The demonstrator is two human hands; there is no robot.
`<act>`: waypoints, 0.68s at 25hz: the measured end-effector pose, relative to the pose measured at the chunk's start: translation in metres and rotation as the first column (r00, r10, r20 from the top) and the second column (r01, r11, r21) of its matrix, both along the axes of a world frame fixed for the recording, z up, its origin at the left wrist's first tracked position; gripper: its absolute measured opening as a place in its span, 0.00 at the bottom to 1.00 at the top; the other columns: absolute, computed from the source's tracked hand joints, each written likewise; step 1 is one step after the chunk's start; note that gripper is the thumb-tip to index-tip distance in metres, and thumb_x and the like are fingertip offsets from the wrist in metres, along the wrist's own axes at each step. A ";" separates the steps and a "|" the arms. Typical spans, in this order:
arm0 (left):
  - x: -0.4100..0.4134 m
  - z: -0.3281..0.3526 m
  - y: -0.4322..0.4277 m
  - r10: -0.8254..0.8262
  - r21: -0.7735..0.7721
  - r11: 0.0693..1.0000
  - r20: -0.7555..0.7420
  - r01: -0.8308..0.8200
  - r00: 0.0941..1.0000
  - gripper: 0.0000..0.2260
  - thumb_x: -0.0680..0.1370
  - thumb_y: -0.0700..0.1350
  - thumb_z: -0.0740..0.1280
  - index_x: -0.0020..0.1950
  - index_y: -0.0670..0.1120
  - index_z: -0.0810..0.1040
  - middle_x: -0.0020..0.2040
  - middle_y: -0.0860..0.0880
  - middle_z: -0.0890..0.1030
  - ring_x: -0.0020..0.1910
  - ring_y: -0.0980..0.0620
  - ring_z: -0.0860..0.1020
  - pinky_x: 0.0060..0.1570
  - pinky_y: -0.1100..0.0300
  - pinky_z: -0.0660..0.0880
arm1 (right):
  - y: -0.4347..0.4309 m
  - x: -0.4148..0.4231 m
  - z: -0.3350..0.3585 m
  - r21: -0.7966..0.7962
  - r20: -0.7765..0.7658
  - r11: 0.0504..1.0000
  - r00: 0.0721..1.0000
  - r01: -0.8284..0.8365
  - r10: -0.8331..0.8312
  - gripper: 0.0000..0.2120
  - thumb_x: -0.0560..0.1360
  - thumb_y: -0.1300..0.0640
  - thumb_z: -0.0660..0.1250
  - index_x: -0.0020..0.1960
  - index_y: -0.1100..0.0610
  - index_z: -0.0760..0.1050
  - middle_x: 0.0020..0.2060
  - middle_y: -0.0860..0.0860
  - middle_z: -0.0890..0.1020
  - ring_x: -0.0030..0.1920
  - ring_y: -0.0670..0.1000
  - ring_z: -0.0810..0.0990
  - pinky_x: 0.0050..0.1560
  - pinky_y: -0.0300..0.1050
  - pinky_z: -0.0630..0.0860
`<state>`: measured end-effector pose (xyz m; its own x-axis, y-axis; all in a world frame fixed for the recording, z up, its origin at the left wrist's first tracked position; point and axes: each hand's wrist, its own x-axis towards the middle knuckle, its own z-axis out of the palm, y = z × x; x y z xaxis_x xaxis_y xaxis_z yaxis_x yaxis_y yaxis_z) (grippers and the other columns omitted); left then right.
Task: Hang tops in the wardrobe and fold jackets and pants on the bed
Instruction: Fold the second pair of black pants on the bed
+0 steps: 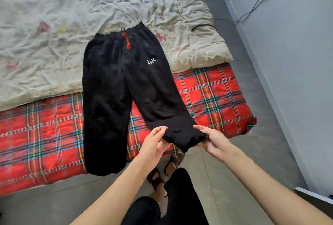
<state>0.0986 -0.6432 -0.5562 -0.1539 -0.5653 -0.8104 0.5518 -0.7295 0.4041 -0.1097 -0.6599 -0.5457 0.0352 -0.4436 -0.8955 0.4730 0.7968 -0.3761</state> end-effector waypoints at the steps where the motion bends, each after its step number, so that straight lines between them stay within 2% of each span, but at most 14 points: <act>1: 0.007 0.005 -0.015 0.053 -0.004 0.999 -0.045 -0.053 0.998 0.09 0.82 0.35 0.60 0.60 0.38 0.76 0.65 0.34 0.77 0.54 0.46 0.83 0.50 0.55 0.81 | -0.017 -0.001 0.008 -0.024 0.064 0.999 0.997 0.032 -0.031 0.17 0.79 0.71 0.51 0.53 0.66 0.78 0.42 0.59 0.81 0.34 0.50 0.82 0.29 0.38 0.79; 3: 0.021 0.012 -0.050 0.118 -0.035 0.992 -0.097 -0.122 0.988 0.15 0.78 0.28 0.56 0.62 0.36 0.75 0.61 0.35 0.79 0.54 0.45 0.83 0.52 0.55 0.81 | -0.058 0.000 0.016 -0.093 0.168 0.995 0.986 0.019 -0.003 0.23 0.74 0.74 0.47 0.56 0.65 0.78 0.44 0.58 0.83 0.33 0.48 0.82 0.28 0.36 0.77; 4: 0.027 0.010 -0.072 0.098 -0.085 0.991 -0.057 -0.103 0.994 0.18 0.76 0.25 0.55 0.62 0.37 0.74 0.58 0.37 0.81 0.54 0.45 0.83 0.53 0.56 0.81 | -0.082 0.004 0.012 -0.150 0.172 0.988 0.983 -0.038 0.064 0.26 0.72 0.76 0.47 0.58 0.63 0.79 0.45 0.57 0.83 0.36 0.48 0.84 0.30 0.36 0.78; 6: 0.037 -0.005 -0.114 -0.017 -0.172 0.984 0.190 0.050 0.982 0.21 0.73 0.22 0.62 0.62 0.40 0.77 0.54 0.42 0.84 0.53 0.47 0.83 0.52 0.60 0.80 | -0.127 0.019 -0.010 -0.259 0.014 0.933 0.965 -0.249 0.261 0.26 0.71 0.80 0.53 0.58 0.61 0.79 0.47 0.56 0.84 0.43 0.49 0.85 0.39 0.37 0.80; 7: 0.041 -0.021 -0.137 -0.078 -0.174 0.974 0.355 0.148 0.932 0.22 0.71 0.23 0.66 0.60 0.43 0.78 0.52 0.44 0.85 0.53 0.48 0.83 0.52 0.61 0.79 | -0.155 0.030 -0.028 -0.292 -0.161 0.868 0.916 -0.401 0.369 0.24 0.71 0.81 0.59 0.56 0.59 0.80 0.47 0.56 0.84 0.46 0.50 0.84 0.42 0.37 0.80; 9: 0.049 -0.056 -0.178 -0.146 -0.126 0.956 0.579 0.265 0.802 0.23 0.67 0.25 0.72 0.54 0.48 0.82 0.48 0.44 0.86 0.50 0.48 0.83 0.55 0.54 0.80 | -0.205 0.051 -0.069 -0.227 -0.458 0.713 0.719 -0.664 0.524 0.21 0.69 0.80 0.65 0.48 0.55 0.81 0.41 0.54 0.84 0.45 0.53 0.83 0.43 0.40 0.81; 11: 0.063 -0.089 -0.227 -0.129 -0.117 0.951 0.693 0.287 0.709 0.17 0.67 0.30 0.76 0.49 0.49 0.84 0.44 0.44 0.86 0.45 0.50 0.83 0.57 0.47 0.79 | -0.263 0.071 -0.101 -0.151 -0.606 0.598 0.552 -0.787 0.573 0.18 0.72 0.74 0.64 0.40 0.51 0.81 0.32 0.51 0.81 0.37 0.55 0.82 0.41 0.53 0.80; 13: 0.086 -0.113 -0.296 -0.088 -0.139 0.961 0.667 0.240 0.740 0.03 0.73 0.40 0.76 0.45 0.44 0.84 0.38 0.45 0.84 0.39 0.52 0.81 0.52 0.51 0.81 | -0.343 0.094 -0.123 -0.118 -0.781 0.464 0.371 -0.878 0.503 0.08 0.77 0.57 0.66 0.42 0.53 0.81 0.31 0.50 0.81 0.35 0.53 0.80 0.41 0.54 0.76; 14: 0.097 -0.119 -0.334 -0.062 -0.137 0.969 0.675 0.207 0.736 0.08 0.76 0.46 0.73 0.41 0.42 0.81 0.34 0.47 0.79 0.35 0.52 0.78 0.46 0.55 0.80 | -0.383 0.108 -0.127 -0.128 -0.833 0.435 0.334 -0.891 0.440 0.13 0.78 0.48 0.66 0.42 0.55 0.81 0.33 0.50 0.81 0.36 0.52 0.80 0.41 0.53 0.75; 15: 0.111 -0.125 -0.373 -0.068 -0.116 0.970 0.715 0.215 0.696 0.16 0.78 0.53 0.70 0.39 0.42 0.77 0.32 0.49 0.74 0.33 0.54 0.73 0.40 0.59 0.75 | -0.423 0.121 -0.130 -0.182 -0.838 0.445 0.376 -0.876 0.397 0.19 0.78 0.42 0.65 0.42 0.58 0.80 0.34 0.51 0.80 0.37 0.53 0.79 0.41 0.53 0.74; 17: 0.133 -0.143 -0.440 -0.080 -0.090 0.963 0.807 0.255 0.585 0.21 0.79 0.62 0.64 0.37 0.46 0.70 0.35 0.53 0.68 0.33 0.57 0.65 0.37 0.59 0.64 | -0.490 0.146 -0.146 -0.350 -0.703 0.525 0.588 -0.776 0.399 0.19 0.75 0.40 0.67 0.44 0.57 0.80 0.39 0.52 0.81 0.43 0.53 0.82 0.49 0.56 0.78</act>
